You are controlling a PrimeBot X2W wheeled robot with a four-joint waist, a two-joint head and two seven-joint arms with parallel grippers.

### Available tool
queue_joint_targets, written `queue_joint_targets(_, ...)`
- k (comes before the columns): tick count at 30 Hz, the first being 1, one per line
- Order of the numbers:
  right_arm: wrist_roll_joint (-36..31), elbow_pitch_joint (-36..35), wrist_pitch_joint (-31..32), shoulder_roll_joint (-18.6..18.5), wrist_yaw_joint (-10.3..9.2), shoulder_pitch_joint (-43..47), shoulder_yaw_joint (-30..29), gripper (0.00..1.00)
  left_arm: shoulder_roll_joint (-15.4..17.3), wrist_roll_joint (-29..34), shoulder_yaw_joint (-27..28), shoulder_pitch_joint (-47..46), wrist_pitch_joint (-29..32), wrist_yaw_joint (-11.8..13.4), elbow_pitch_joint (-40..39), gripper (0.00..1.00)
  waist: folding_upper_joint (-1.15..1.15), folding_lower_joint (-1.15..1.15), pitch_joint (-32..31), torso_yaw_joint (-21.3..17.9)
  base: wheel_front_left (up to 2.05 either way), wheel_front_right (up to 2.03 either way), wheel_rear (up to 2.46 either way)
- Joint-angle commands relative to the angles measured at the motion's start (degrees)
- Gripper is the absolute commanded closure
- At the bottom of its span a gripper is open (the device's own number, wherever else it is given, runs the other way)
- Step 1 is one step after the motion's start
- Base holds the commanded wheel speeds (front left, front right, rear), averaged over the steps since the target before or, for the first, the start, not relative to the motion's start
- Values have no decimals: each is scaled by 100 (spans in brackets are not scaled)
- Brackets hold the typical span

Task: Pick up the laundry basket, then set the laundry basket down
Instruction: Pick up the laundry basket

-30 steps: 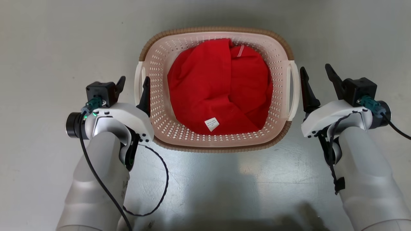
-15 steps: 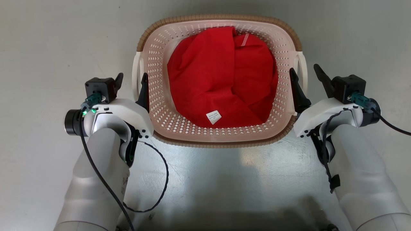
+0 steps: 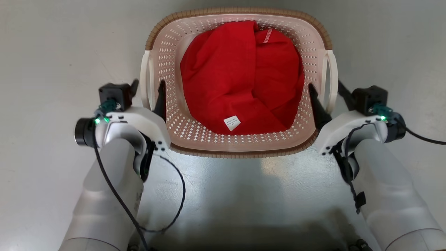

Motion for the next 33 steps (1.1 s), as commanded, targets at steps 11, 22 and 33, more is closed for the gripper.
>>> queue_joint_targets(11, 247, 293, -57, 102, 35, 88, 514, 0, 137, -209, -137, -31, -35, 45, 421, 0, 0, 0, 9, -25, 0, 0, 0)
queue_joint_targets(22, 388, 453, -57, 102, 35, 41, 627, 0, 137, -250, -232, -84, -35, 98, 481, 0, 0, 0, 4, -23, 0, 0, 0)
queue_joint_targets(33, 456, 552, -57, 102, 35, 33, 673, 0, 137, -236, -281, -93, -35, 134, 486, 0, 0, 0, 0, 6, 0, 0, 0)
